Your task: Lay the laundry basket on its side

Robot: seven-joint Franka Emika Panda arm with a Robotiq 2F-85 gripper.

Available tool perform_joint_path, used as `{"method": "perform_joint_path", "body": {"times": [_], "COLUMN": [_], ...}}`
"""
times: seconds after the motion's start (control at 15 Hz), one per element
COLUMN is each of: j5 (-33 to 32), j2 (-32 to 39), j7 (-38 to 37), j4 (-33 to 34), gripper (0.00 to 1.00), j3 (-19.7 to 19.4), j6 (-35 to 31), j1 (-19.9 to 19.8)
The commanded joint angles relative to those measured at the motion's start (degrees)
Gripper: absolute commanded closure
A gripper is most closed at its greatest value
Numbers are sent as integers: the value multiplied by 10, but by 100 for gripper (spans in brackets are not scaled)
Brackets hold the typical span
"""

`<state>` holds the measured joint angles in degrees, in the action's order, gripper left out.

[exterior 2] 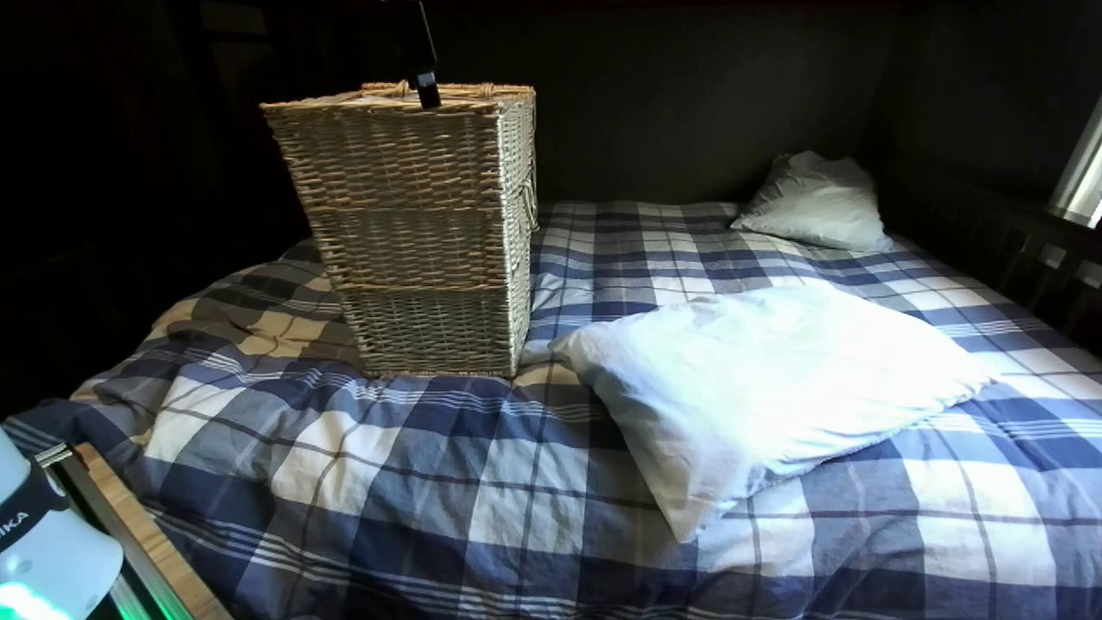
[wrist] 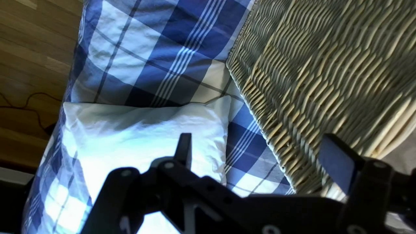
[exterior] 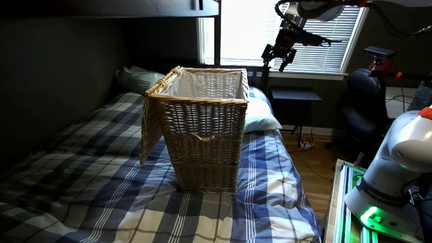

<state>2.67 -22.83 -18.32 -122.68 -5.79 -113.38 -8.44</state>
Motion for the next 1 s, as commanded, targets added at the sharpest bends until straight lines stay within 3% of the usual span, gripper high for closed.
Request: {"method": "perform_joint_path", "body": {"times": [0.0, 0.13, 0.33, 0.4, 0.53, 0.8, 0.87, 0.93], "j5": [2, 6, -27, -21, -12, 47, 12, 26], "j2": [30, 41, 61, 71, 90, 120, 98, 105], "j7": [-39, -32, 47, 99, 175, 326, 267, 292], "j4": [29, 42, 74, 95, 124, 156, 135, 143], "gripper": [0, 0, 0, 0, 0, 0, 0, 0], "j3": [8, 6, -2, -13, -27, -54, -38, -43], "j6": [-6, -10, -5, 34, 48, 12, 21, 19], "j1": [-13, -9, -6, 1, 5, 17, 6, 7]}}
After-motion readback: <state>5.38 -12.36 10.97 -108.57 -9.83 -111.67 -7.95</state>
